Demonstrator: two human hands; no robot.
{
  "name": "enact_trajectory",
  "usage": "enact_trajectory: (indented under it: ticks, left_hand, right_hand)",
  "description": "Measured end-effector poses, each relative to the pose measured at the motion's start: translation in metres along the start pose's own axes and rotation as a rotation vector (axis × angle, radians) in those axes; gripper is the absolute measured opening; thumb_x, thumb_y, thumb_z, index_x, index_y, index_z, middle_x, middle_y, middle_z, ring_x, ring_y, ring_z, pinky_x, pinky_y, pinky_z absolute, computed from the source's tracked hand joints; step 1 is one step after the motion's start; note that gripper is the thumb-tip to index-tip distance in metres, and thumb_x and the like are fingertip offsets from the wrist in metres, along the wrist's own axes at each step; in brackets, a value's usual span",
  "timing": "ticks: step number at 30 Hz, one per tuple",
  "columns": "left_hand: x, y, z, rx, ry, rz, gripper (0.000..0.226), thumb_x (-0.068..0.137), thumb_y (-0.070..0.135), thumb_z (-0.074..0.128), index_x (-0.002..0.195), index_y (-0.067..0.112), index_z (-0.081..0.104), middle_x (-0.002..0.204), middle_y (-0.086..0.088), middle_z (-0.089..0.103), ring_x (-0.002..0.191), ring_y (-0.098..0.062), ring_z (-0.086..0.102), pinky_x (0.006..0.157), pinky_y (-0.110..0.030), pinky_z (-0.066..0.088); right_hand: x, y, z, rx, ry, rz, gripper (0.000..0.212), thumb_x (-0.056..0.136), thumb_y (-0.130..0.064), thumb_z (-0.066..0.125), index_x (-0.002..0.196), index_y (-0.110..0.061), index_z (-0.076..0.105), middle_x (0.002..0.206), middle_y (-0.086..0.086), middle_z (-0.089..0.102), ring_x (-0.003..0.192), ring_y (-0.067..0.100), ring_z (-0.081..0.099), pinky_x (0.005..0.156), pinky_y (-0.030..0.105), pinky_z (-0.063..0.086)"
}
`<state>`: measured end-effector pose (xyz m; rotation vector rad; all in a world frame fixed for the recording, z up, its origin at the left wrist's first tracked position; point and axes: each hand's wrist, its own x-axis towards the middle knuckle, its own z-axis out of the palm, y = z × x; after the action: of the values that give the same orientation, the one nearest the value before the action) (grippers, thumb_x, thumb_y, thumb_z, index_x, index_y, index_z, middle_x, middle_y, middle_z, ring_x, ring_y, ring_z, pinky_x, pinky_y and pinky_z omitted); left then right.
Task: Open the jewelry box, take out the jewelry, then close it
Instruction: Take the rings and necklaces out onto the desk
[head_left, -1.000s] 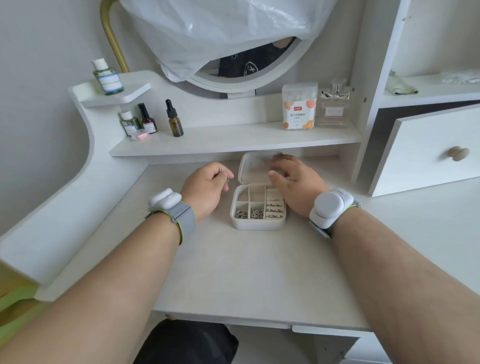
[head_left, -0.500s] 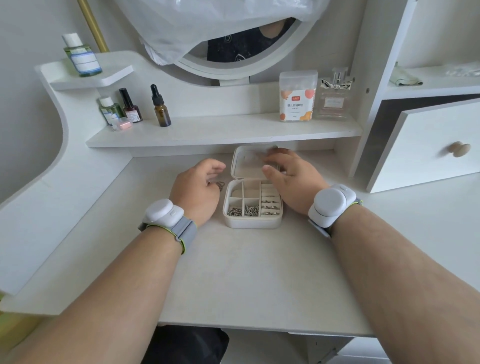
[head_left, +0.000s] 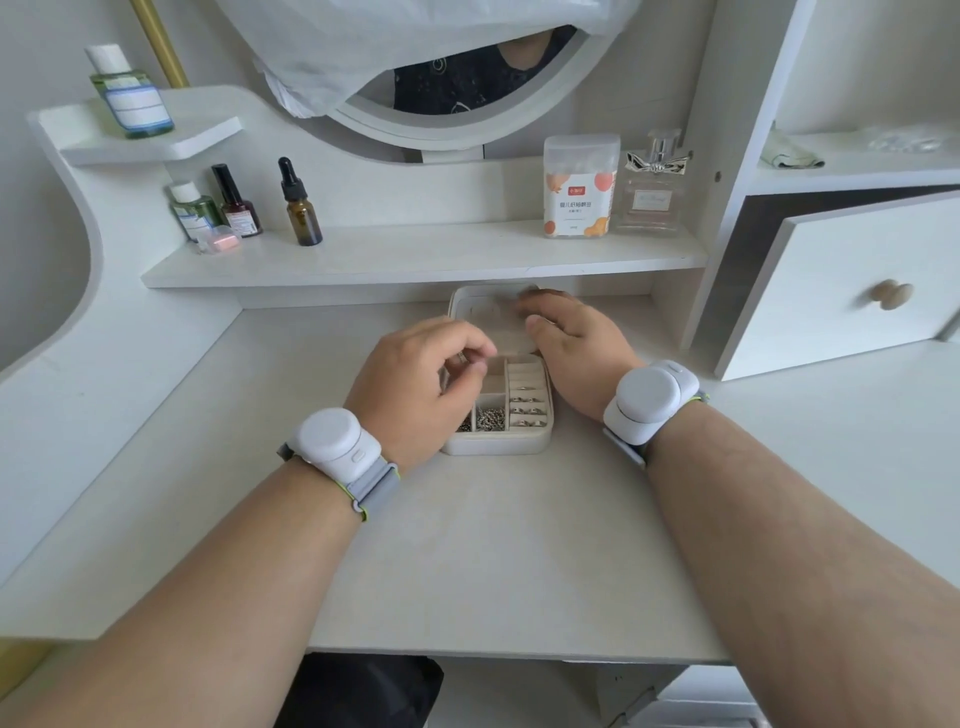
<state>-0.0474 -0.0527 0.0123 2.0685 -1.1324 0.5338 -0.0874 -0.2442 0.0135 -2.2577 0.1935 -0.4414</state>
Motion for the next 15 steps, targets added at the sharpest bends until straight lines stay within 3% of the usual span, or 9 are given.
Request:
enact_trajectory:
  ticks: [3, 9, 15]
  left_hand:
    - [0.006, 0.01, -0.003, 0.018, -0.127, 0.053, 0.011, 0.088, 0.014, 0.069, 0.095, 0.019, 0.076, 0.083, 0.012, 0.065, 0.072, -0.009, 0.063, 0.071, -0.026, 0.05]
    - [0.033, 0.031, 0.003, 0.243, -0.453, 0.072, 0.014, 0.091, 0.02, 0.066, 0.095, 0.026, 0.078, 0.095, 0.003, 0.069, 0.093, -0.023, 0.065, 0.081, -0.04, 0.053]
    - [0.044, 0.05, 0.006, 0.498, -0.515, -0.003, 0.015, 0.089, 0.019, 0.066, 0.095, 0.027, 0.077, 0.095, 0.001, 0.074, 0.093, -0.026, 0.068, 0.082, -0.035, 0.054]
  right_hand:
    - [0.0, -0.001, 0.0, -0.007, -0.001, -0.006, 0.035, 0.102, -0.024, 0.044, 0.131, -0.02, 0.064, 0.139, -0.001, 0.059, 0.124, 0.02, 0.055, 0.1, 0.026, 0.04]
    - [0.001, -0.001, -0.001, 0.029, 0.003, 0.013, 0.035, 0.102, -0.022, 0.044, 0.13, -0.018, 0.064, 0.14, 0.0, 0.06, 0.126, 0.017, 0.053, 0.094, 0.018, 0.032]
    - [0.002, 0.0, 0.001, 0.049, -0.001, 0.015, 0.032, 0.101, -0.024, 0.045, 0.124, -0.019, 0.067, 0.131, 0.001, 0.064, 0.116, 0.019, 0.057, 0.087, 0.02, 0.034]
